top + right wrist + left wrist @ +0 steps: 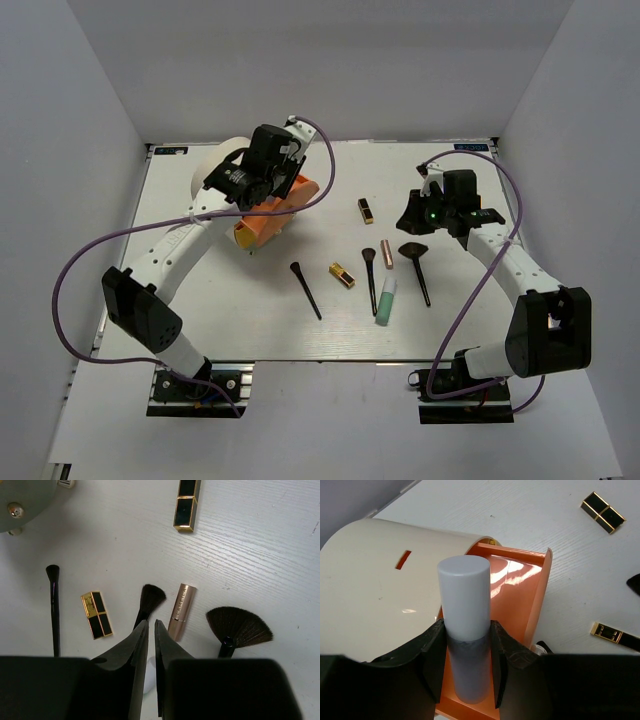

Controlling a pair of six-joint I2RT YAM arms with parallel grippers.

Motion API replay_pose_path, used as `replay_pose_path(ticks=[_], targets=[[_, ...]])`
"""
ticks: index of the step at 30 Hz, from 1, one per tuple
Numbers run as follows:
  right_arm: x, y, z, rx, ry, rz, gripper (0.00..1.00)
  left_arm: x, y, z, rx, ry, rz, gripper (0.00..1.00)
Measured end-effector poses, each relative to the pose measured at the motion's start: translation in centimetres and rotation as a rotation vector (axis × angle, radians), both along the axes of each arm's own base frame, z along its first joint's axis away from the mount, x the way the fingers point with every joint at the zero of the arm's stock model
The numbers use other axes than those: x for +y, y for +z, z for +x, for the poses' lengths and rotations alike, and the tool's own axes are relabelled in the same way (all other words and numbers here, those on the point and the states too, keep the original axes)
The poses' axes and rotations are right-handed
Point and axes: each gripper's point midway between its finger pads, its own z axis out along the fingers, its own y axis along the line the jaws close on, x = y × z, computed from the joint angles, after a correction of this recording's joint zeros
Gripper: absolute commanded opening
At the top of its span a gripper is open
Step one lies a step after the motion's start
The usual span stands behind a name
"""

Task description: Organize the makeup

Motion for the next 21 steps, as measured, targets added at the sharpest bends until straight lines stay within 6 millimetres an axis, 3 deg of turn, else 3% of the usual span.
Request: replay_pose_path(ticks=[1, 8, 17, 20, 21], targets=[[0.0, 0.0, 0.0, 0.0, 0.0, 0.0, 0.19, 0.0, -0.2, 0.0, 0.003, 0.001, 0.003, 0.42], [0.2, 0.1, -0.2, -0.002, 0.018, 0.008, 0.36, 0.4, 0.0, 0.1, -0.008, 0.015, 0.012, 0.65], [0.8, -0.4, -1.0, 0.007, 0.073, 0.02, 0.4, 0.6, 0.7, 0.3, -0.031, 0.036, 0.007, 0.63], [1.1, -0.4, -1.4, -0.009, 0.13, 0.019, 0.35, 0.6, 2.3, 0.5, -0.062, 0.049, -0.023, 0.53], [1.3, -0.4, -1.6, -0.022, 0.163, 0.017, 0.3, 0.5, 3.3, 0.7, -0.082, 0.055, -0.04, 0.43]])
